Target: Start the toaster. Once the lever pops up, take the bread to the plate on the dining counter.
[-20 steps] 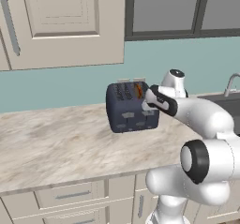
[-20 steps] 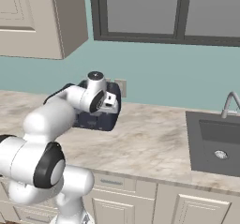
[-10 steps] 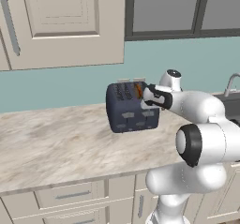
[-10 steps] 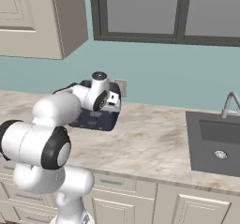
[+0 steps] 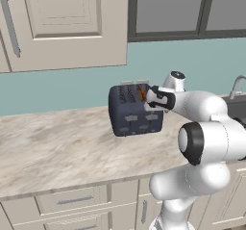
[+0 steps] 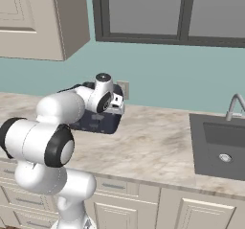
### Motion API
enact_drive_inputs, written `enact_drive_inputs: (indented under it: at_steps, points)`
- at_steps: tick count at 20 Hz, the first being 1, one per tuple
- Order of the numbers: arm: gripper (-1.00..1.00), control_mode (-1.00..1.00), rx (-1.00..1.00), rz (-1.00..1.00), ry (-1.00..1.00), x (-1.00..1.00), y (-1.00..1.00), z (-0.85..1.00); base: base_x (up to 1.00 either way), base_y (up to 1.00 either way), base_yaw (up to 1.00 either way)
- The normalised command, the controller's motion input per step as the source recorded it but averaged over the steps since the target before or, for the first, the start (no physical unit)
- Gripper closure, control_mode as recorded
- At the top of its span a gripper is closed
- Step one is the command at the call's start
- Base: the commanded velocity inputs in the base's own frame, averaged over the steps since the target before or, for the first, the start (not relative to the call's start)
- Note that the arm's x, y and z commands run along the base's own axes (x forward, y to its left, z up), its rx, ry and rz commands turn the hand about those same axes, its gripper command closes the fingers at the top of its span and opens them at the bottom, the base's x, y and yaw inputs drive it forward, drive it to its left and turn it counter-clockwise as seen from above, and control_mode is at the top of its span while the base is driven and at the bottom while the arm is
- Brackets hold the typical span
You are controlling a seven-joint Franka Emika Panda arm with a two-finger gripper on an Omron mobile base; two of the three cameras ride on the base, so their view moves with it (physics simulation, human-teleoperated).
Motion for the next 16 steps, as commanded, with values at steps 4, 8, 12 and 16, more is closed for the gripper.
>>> enact_drive_inputs:
  at_steps: [4, 8, 12, 16]
  points:
    - [-1.0, -1.0, 0.0, 0.0, 0.0, 0.05, 0.0, -0.4, 0.0, 0.0, 0.0]
    - [-1.0, -1.0, 0.0, 0.0, 0.0, 0.0, 0.0, -0.61, 0.0, 0.0, 0.0]
    - [-1.0, -1.0, 0.0, 0.0, -0.01, 0.0, 0.0, -0.77, 0.0, 0.0, 0.0]
    - [-1.0, -1.0, 0.0, 0.0, -0.03, 0.0, 0.0, -0.92, 0.0, 0.0, 0.0]
